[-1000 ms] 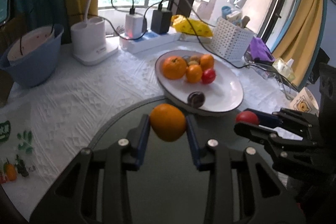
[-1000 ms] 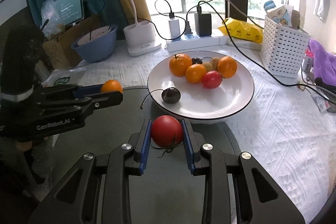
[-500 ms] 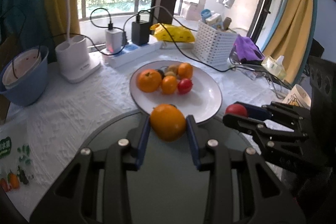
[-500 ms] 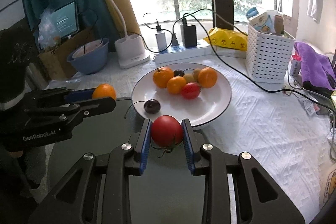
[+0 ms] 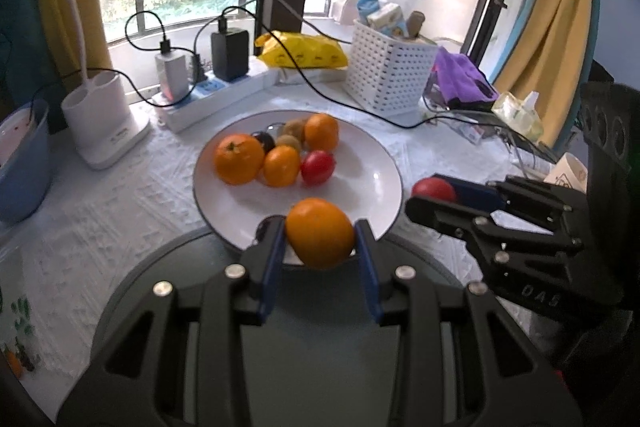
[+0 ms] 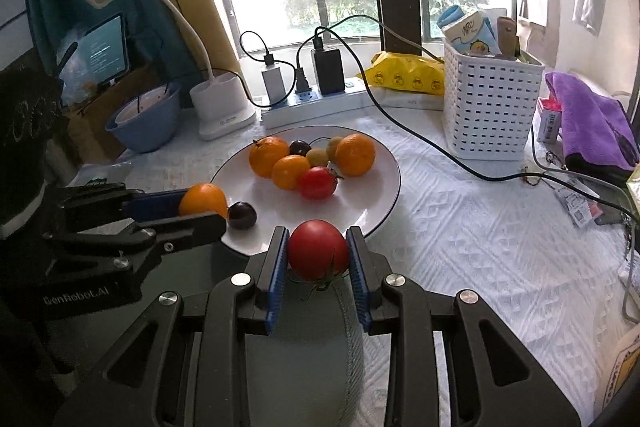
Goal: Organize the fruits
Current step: 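Open the right tool over the plate while the left tool releases the orange there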
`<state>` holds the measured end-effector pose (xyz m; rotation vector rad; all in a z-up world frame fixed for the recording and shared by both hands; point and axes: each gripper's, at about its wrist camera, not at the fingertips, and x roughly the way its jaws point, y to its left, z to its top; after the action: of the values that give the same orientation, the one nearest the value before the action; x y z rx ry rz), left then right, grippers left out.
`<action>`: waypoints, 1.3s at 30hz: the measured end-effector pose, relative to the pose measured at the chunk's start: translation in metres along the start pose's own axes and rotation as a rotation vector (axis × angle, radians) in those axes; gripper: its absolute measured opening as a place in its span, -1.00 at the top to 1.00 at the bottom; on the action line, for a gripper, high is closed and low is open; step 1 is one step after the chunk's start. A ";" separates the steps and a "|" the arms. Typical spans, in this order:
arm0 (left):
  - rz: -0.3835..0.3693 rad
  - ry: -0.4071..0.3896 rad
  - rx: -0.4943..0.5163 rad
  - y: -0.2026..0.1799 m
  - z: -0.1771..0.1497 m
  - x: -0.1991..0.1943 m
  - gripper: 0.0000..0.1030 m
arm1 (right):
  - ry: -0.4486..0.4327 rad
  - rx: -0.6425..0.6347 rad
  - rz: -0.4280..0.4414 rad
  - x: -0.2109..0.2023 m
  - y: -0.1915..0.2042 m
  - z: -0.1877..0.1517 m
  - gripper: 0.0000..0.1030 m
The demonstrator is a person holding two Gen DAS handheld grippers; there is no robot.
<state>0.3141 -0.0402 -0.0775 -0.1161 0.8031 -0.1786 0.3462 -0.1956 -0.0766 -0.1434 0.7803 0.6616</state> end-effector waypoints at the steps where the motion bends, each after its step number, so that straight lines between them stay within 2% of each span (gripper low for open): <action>1: 0.000 0.003 0.002 0.000 0.001 0.003 0.30 | -0.002 0.001 0.000 0.001 -0.001 0.001 0.40; 13: -0.009 0.046 0.000 0.000 0.011 0.034 0.30 | 0.003 0.019 0.017 0.024 -0.015 0.013 0.40; 20: -0.017 0.043 -0.004 0.001 0.014 0.037 0.29 | 0.005 0.023 0.018 0.032 -0.017 0.017 0.40; 29: -0.013 0.018 -0.014 0.003 0.015 0.026 0.19 | -0.005 0.034 -0.006 0.025 -0.018 0.018 0.40; 39: 0.005 -0.045 -0.025 0.005 0.014 -0.008 0.14 | -0.020 0.031 -0.016 0.008 -0.006 0.016 0.40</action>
<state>0.3195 -0.0330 -0.0635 -0.1417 0.7605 -0.1606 0.3635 -0.1904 -0.0714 -0.1148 0.7691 0.6343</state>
